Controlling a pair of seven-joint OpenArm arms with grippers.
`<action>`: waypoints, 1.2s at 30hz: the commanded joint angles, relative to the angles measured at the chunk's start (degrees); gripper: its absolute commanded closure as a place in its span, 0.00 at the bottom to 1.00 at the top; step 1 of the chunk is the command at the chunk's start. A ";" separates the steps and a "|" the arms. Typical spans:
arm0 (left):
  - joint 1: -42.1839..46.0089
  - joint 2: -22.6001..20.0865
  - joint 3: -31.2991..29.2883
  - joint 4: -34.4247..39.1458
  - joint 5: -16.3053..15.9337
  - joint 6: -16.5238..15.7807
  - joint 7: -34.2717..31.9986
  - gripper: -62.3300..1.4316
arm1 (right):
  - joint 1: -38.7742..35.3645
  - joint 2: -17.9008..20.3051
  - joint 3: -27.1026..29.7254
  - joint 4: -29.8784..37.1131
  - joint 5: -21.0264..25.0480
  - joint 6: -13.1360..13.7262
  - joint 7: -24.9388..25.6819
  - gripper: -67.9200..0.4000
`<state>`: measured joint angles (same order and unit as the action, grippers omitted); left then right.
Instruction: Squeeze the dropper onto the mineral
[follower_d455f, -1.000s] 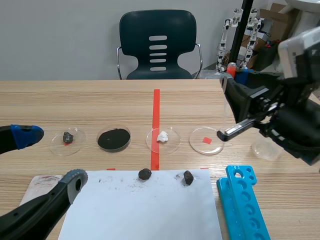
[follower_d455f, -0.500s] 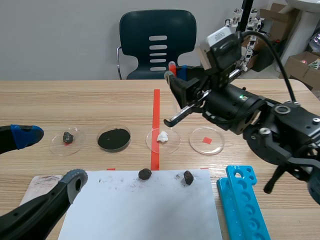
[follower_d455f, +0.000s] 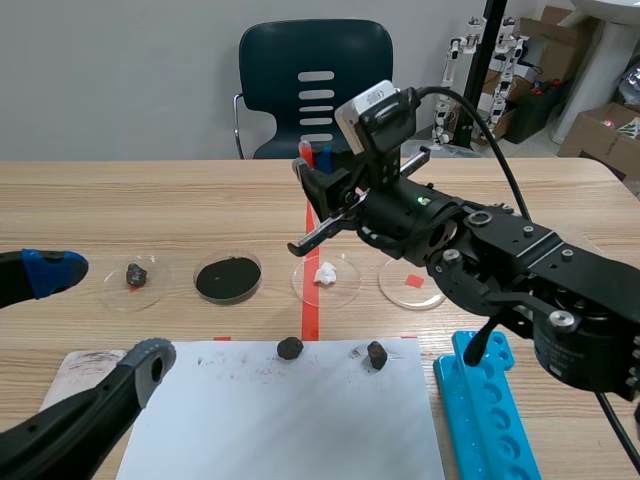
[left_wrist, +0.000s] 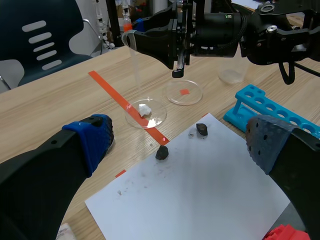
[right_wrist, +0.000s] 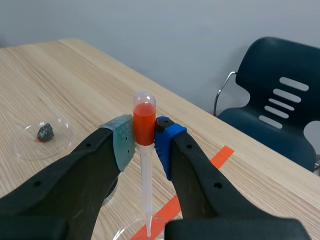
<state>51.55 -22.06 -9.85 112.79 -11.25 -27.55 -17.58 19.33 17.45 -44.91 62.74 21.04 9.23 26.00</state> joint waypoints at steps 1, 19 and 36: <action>0.00 0.13 0.07 0.35 -0.79 -0.11 -0.81 0.10 | 1.20 0.02 0.07 0.37 0.42 -0.17 1.97 0.84; 0.00 0.13 0.07 0.35 -0.79 -0.11 -0.81 0.10 | 2.43 -2.43 -0.17 -7.48 -1.11 -0.17 7.89 0.84; 0.00 0.13 0.07 0.35 -0.79 -0.11 -0.81 0.10 | 4.00 -3.82 -0.17 -10.84 -1.09 0.79 9.49 0.84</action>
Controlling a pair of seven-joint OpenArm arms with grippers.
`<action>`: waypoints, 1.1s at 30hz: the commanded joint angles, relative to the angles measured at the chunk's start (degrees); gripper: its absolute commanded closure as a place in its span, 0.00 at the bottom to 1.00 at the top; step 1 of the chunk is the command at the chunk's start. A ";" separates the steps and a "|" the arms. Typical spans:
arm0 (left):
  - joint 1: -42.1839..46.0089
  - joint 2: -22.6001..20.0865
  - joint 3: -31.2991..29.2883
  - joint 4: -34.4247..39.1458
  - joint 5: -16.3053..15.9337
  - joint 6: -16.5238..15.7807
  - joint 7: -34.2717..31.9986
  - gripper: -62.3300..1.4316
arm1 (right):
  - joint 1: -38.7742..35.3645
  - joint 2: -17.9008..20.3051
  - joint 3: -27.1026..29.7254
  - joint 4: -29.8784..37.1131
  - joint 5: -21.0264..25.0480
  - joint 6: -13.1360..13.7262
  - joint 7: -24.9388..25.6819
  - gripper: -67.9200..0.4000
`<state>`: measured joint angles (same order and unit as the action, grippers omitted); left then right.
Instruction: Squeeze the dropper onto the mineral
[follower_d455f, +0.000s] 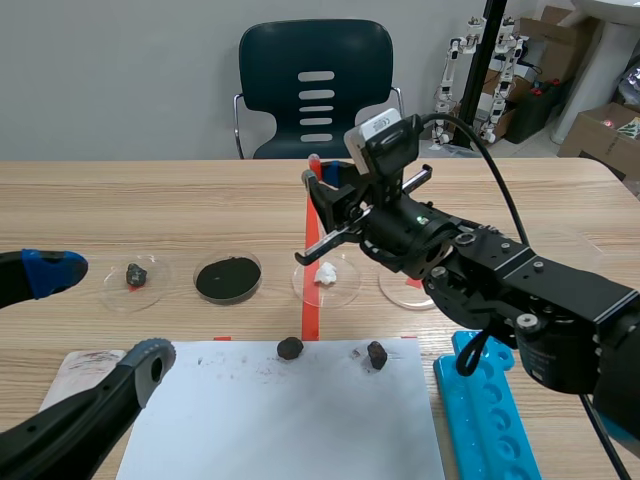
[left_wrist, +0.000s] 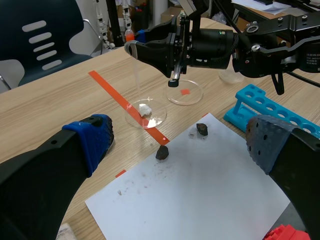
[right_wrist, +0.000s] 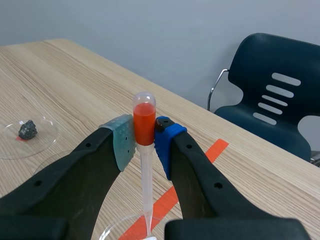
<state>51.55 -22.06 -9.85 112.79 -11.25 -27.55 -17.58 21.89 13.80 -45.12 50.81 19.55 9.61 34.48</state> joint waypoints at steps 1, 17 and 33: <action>0.00 0.13 0.07 0.35 -0.79 -0.11 -0.81 0.10 | 1.42 -0.15 0.04 1.09 0.39 0.98 0.92 0.84; 0.00 0.13 0.07 0.35 -0.79 -0.11 -0.81 0.10 | 0.48 -0.15 0.04 1.09 0.61 1.01 0.44 0.84; 0.00 0.13 0.07 0.35 -0.79 -0.11 -0.81 0.10 | 0.46 -0.02 0.04 1.09 0.63 0.98 0.42 0.88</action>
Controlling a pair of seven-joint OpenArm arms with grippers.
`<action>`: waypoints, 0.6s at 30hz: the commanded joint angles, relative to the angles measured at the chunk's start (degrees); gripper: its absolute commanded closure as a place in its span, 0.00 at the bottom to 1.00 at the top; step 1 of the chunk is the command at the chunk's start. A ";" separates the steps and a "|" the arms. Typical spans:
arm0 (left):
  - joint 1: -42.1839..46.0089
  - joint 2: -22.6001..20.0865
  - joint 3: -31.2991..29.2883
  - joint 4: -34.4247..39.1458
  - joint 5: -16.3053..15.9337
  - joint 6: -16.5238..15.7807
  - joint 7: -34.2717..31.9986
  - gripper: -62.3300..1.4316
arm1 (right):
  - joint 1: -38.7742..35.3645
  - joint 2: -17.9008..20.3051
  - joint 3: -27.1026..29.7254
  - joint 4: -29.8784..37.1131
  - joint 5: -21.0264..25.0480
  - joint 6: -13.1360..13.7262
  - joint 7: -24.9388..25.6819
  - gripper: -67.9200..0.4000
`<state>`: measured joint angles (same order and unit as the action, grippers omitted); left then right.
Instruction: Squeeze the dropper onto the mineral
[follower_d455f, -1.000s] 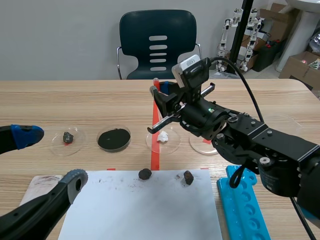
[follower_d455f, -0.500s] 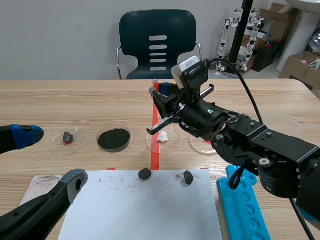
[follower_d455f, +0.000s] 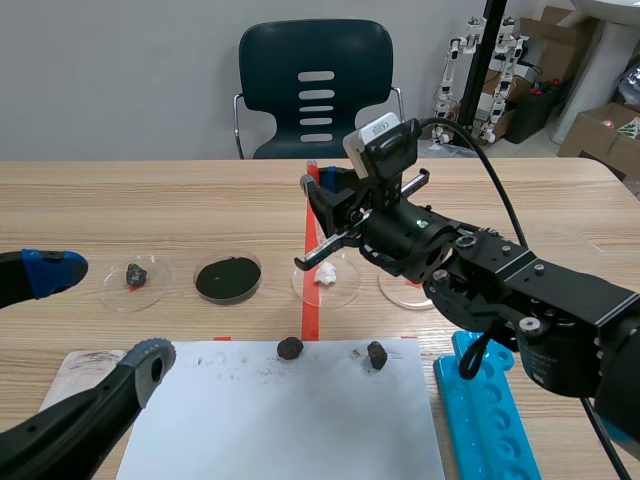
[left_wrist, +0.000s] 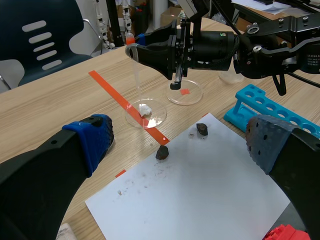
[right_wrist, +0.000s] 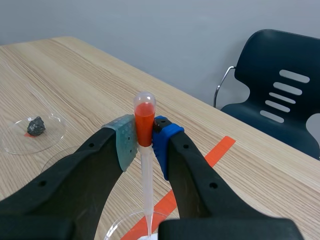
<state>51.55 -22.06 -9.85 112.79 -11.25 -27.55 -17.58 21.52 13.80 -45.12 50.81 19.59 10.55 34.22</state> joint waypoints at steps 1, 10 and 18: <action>0.00 0.13 0.07 0.35 -0.79 -0.11 -0.81 0.10 | 0.83 -0.02 0.04 1.09 0.59 0.04 0.68 0.88; 0.00 0.13 0.07 0.35 -0.79 -0.11 -0.81 0.10 | 0.85 -0.02 0.04 1.09 0.57 0.04 0.68 0.88; 0.00 0.13 0.07 0.35 -0.79 -0.11 -0.81 0.10 | 0.85 -0.02 0.04 1.09 0.57 0.04 0.66 0.92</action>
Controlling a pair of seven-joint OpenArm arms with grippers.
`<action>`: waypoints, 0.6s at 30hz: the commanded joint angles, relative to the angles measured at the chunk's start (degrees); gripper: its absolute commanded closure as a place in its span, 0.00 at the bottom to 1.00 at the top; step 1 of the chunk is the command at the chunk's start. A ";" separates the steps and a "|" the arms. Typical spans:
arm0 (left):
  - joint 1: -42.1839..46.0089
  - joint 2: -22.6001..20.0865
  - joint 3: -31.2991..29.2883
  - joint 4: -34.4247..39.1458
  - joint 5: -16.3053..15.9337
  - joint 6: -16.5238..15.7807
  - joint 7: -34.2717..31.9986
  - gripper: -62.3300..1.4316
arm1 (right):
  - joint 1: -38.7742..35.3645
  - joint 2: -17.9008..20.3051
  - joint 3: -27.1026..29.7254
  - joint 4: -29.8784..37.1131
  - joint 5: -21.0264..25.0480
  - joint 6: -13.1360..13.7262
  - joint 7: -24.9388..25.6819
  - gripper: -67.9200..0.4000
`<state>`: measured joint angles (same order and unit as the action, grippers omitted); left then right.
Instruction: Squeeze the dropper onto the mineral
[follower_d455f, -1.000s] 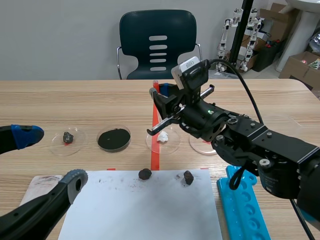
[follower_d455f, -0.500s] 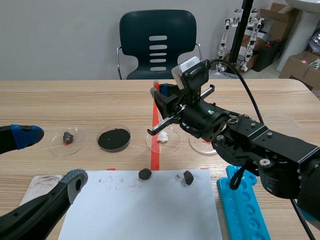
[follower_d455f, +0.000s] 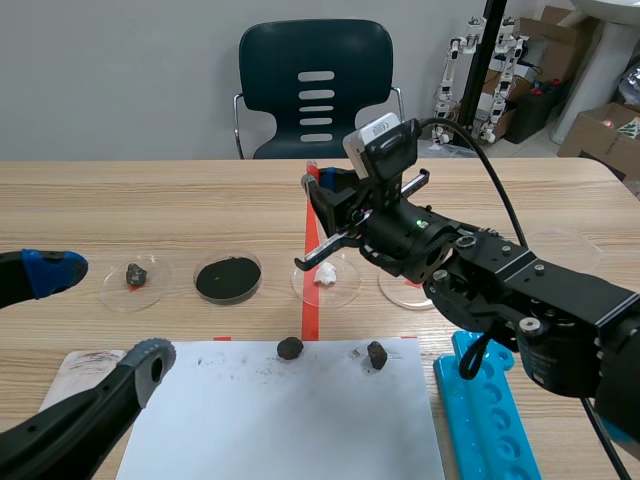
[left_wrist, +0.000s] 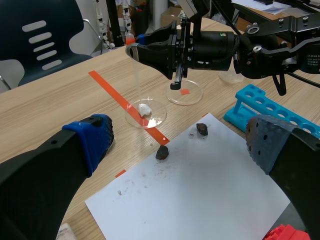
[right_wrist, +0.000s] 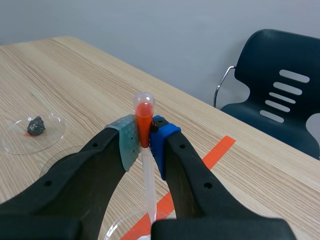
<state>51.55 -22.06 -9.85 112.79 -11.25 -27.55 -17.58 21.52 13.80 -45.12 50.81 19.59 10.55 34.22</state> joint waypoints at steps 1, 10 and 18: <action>0.00 0.13 0.07 0.35 -0.79 -0.11 -0.81 0.10 | 0.85 -0.02 0.04 1.09 0.57 0.04 0.66 0.92; 0.00 0.13 0.07 0.35 -0.79 -0.11 -0.81 0.10 | 0.85 -0.02 0.04 1.09 0.52 0.66 0.61 0.98; 0.00 0.13 0.07 0.35 -0.79 -0.11 -0.81 0.10 | 0.85 0.00 0.04 1.09 0.52 1.14 0.44 0.98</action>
<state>51.55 -22.06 -9.85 112.79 -11.25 -27.55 -17.58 21.52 13.82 -45.12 50.81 19.57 11.64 34.02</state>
